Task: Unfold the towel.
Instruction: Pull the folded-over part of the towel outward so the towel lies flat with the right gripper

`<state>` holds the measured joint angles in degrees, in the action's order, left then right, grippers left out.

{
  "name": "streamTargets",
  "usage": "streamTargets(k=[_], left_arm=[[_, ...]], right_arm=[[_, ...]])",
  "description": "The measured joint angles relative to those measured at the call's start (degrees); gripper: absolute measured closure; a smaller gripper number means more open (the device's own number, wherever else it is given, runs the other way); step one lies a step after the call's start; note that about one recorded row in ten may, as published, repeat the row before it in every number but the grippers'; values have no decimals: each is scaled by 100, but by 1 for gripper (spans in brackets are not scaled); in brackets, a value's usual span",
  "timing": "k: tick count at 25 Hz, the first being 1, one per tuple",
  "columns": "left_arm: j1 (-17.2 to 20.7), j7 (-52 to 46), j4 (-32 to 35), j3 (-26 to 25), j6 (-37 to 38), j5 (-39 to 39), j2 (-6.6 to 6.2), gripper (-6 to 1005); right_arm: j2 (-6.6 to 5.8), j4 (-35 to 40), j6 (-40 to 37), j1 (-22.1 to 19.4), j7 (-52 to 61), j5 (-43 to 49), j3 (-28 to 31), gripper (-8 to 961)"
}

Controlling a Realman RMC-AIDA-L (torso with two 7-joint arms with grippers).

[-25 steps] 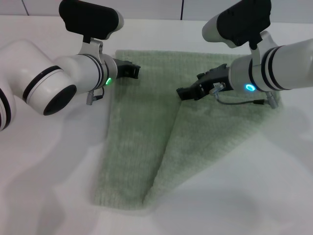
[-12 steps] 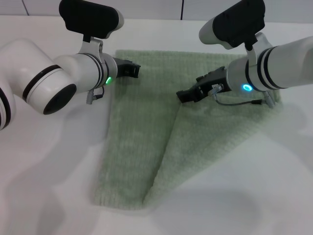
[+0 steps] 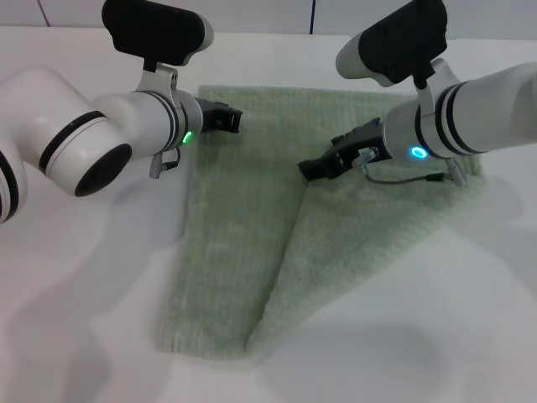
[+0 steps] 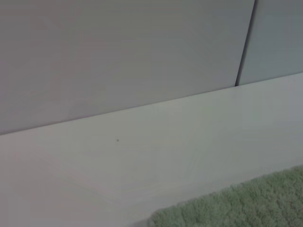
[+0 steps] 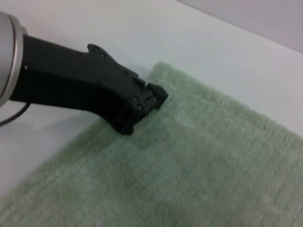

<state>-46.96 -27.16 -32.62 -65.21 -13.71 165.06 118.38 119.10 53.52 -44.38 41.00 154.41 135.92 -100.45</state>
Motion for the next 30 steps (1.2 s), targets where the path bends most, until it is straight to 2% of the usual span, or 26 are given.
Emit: streamTargets(k=[30], left_arm=[[30, 0, -8, 0, -19, 0, 0, 979]], right_arm=[[-19, -189, -56, 51, -27, -180, 97, 363]])
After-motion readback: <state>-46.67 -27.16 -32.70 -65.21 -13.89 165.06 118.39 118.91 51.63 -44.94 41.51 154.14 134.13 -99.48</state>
